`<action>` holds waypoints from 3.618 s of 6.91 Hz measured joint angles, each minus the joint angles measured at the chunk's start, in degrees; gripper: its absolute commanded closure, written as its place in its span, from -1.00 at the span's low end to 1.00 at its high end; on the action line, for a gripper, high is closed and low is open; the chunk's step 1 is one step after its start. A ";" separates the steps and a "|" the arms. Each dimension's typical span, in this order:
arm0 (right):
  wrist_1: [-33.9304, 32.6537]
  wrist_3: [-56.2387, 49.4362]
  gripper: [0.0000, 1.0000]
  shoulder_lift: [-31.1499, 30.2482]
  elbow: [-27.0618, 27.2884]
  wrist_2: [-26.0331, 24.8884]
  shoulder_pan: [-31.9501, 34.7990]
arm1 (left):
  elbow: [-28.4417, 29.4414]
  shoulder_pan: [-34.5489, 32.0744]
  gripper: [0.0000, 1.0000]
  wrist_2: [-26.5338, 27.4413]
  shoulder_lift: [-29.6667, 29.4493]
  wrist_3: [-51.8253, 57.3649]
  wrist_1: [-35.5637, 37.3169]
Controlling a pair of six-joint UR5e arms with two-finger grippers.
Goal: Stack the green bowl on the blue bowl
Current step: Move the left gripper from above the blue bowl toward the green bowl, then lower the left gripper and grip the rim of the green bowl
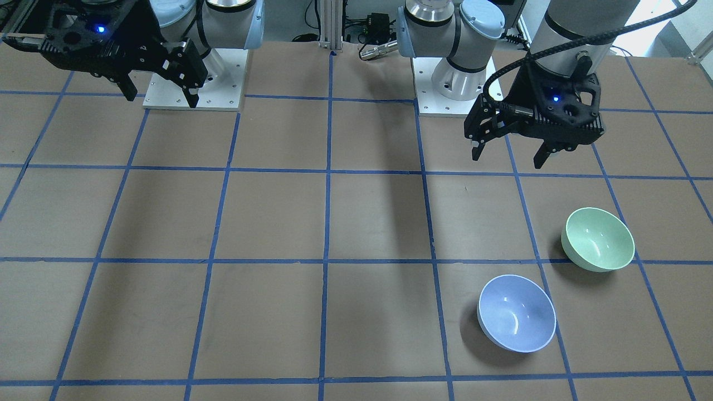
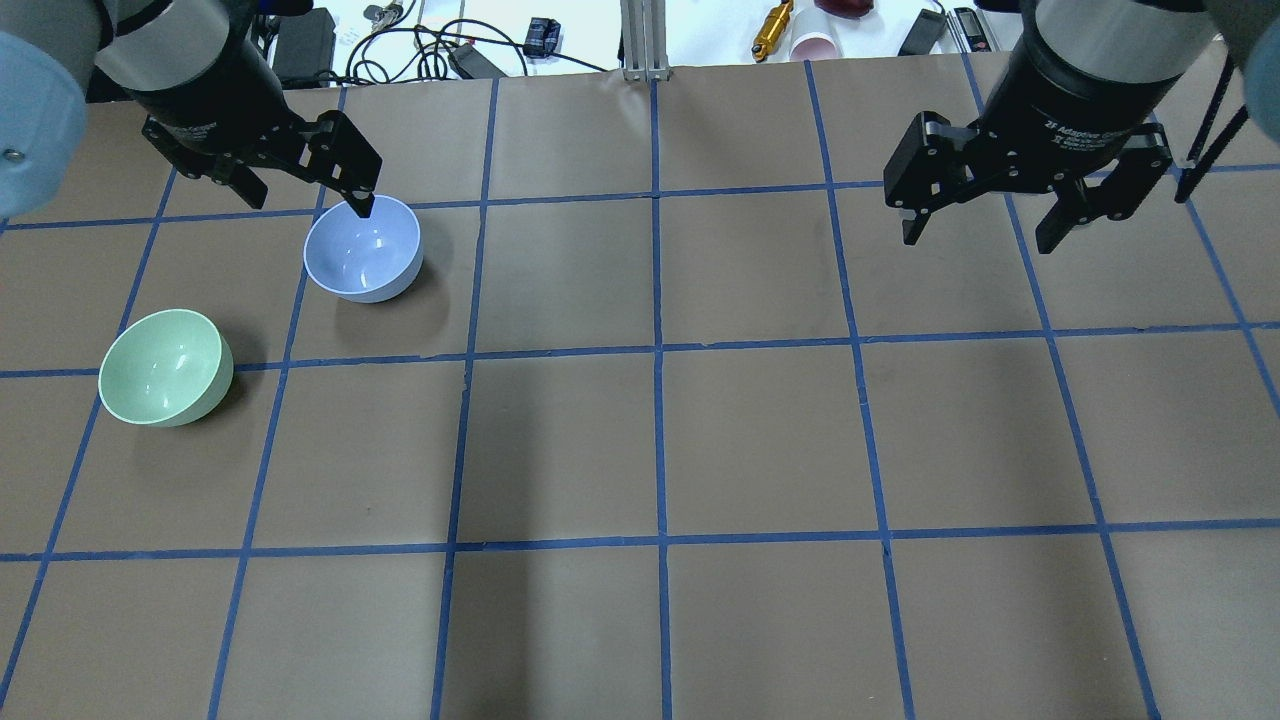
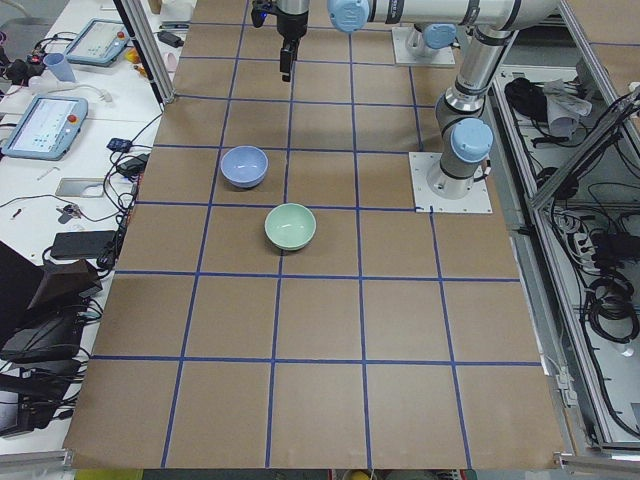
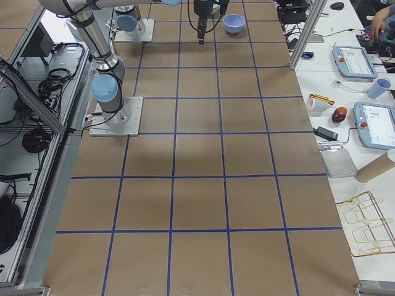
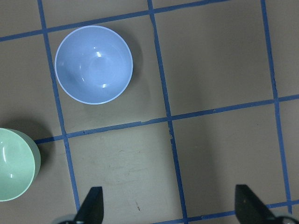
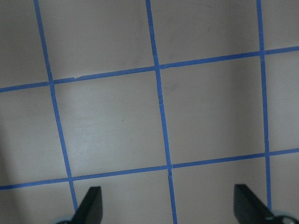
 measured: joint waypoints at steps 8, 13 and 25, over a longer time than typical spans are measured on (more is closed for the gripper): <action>-0.02 0.00 -1.00 0.00 -0.04 0.00 0.00 | -3.67 19.11 -1.00 -0.46 -3.70 6.08 1.26; -0.05 0.00 -1.00 0.00 -0.06 0.00 0.00 | -5.02 36.07 -1.00 -2.76 -13.32 22.94 7.48; -0.07 0.00 -1.00 0.00 -0.04 0.00 0.00 | -9.02 42.00 -0.32 -6.94 -28.73 42.37 17.32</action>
